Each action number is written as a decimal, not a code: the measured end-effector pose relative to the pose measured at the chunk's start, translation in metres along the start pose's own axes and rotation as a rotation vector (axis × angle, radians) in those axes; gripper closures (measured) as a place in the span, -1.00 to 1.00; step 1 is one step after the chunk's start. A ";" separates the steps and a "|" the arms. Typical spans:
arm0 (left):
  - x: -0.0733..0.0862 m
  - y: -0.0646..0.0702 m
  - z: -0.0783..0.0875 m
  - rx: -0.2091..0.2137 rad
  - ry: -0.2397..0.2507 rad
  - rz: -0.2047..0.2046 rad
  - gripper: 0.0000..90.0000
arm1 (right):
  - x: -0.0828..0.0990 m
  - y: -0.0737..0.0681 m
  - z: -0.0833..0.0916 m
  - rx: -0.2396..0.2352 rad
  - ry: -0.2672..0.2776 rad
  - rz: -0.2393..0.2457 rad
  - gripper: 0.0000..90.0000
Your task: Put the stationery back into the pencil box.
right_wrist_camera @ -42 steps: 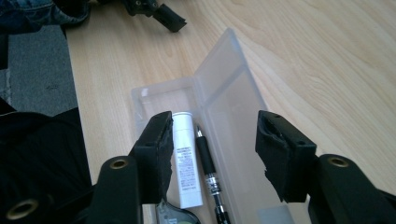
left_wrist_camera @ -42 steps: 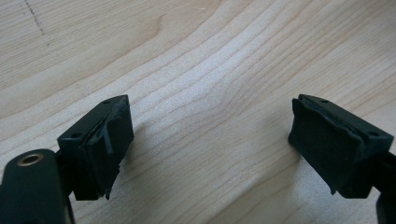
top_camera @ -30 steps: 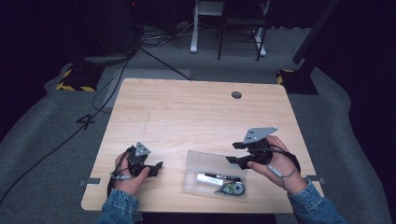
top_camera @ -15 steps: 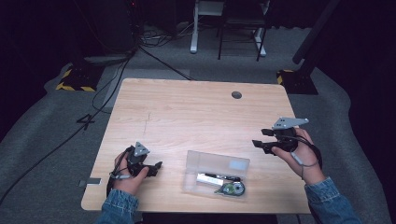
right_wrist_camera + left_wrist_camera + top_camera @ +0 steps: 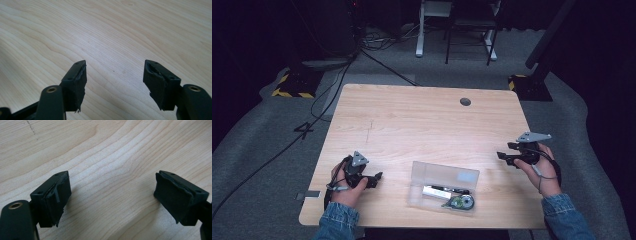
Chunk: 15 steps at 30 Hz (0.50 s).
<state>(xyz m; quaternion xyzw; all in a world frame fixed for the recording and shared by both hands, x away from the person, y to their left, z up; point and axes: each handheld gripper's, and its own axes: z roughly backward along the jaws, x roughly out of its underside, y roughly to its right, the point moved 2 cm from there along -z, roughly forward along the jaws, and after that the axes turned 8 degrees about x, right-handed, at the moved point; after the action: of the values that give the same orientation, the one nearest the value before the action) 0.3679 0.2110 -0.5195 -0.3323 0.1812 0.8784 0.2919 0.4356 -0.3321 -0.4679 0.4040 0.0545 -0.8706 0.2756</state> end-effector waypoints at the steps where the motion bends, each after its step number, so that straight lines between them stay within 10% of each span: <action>1: 0.000 0.000 0.000 0.000 0.000 0.000 -0.69 | 0.004 0.002 -0.001 0.000 0.007 -0.015 -0.20; 5: 0.000 0.000 0.000 -0.001 0.000 0.001 -0.69 | 0.021 0.005 -0.007 0.013 0.036 -0.094 -0.21; 15: 0.000 0.000 0.000 -0.001 0.000 0.000 -0.69 | 0.044 0.005 -0.024 0.022 0.000 -0.071 -0.34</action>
<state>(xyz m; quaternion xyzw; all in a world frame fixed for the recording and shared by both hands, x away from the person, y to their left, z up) 0.3679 0.2109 -0.5195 -0.3325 0.1805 0.8785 0.2918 0.4311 -0.3478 -0.5153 0.4048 0.0594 -0.8804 0.2399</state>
